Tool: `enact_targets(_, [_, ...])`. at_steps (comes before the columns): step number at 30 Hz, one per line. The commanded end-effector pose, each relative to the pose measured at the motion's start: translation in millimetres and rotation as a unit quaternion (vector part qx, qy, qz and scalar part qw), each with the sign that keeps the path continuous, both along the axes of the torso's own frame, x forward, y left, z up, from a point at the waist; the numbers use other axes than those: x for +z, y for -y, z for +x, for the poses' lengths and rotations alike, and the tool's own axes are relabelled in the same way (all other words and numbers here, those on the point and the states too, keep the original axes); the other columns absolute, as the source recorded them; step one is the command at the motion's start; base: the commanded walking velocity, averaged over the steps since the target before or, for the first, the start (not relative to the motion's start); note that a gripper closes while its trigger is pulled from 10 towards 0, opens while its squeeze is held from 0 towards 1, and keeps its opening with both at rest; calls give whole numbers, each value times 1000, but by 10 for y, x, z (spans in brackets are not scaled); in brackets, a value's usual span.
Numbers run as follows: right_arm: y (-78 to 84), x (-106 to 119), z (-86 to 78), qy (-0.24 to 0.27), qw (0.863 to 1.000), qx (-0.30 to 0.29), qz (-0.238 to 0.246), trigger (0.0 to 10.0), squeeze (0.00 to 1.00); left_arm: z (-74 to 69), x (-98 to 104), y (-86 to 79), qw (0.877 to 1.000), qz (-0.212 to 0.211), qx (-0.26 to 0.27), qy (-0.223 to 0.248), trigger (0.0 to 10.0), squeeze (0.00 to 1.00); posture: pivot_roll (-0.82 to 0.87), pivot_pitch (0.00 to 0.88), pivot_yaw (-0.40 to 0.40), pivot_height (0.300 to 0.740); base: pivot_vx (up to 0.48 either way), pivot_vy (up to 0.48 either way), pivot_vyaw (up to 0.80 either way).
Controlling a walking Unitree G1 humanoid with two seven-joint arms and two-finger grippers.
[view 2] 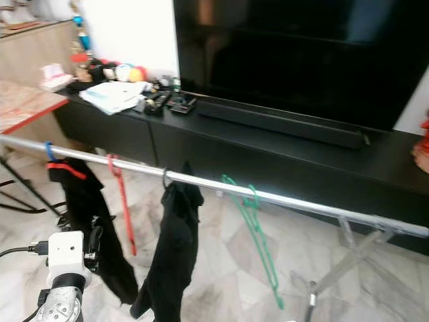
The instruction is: Hang hanger
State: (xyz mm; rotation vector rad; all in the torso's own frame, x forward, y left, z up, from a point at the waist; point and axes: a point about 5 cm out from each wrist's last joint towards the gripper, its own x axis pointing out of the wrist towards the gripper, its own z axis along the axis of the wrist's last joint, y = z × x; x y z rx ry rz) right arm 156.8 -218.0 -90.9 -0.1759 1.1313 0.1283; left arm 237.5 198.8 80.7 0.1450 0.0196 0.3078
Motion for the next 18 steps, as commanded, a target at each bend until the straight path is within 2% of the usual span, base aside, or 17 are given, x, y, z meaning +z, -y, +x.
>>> enact_targets(1, [3, 0, 2, -6, 1000, 3, -1, 10000, 0, 13, -1, -11, 1000, -5, -1, 0, 10000, 0, 67, 0, 8, 740, 0, 0, 800])
enact_targets(3, [4, 2, 5, -7, 1000, 6, -2, 10000, 0, 16, 3, -12, 1000, -6, -1, 0, 10000, 0, 65, 0, 8, 740, 0, 0, 800])
enact_targets(9, [-3, -3, -5, -8, 1000, -8, 8, 10000, 0, 20, -15, -34, 1000, -6, 1, -8, 10000, 0, 69, 0, 3, 740, 0, 0, 0])
enact_targets(18, [-13, 0, 4, -11, 1000, 1, 13, 10000, 0, 49, -5, -52, 1000, -5, 3, -6, 10000, 0, 66, 0, 1, 740, 0, 443, 0])
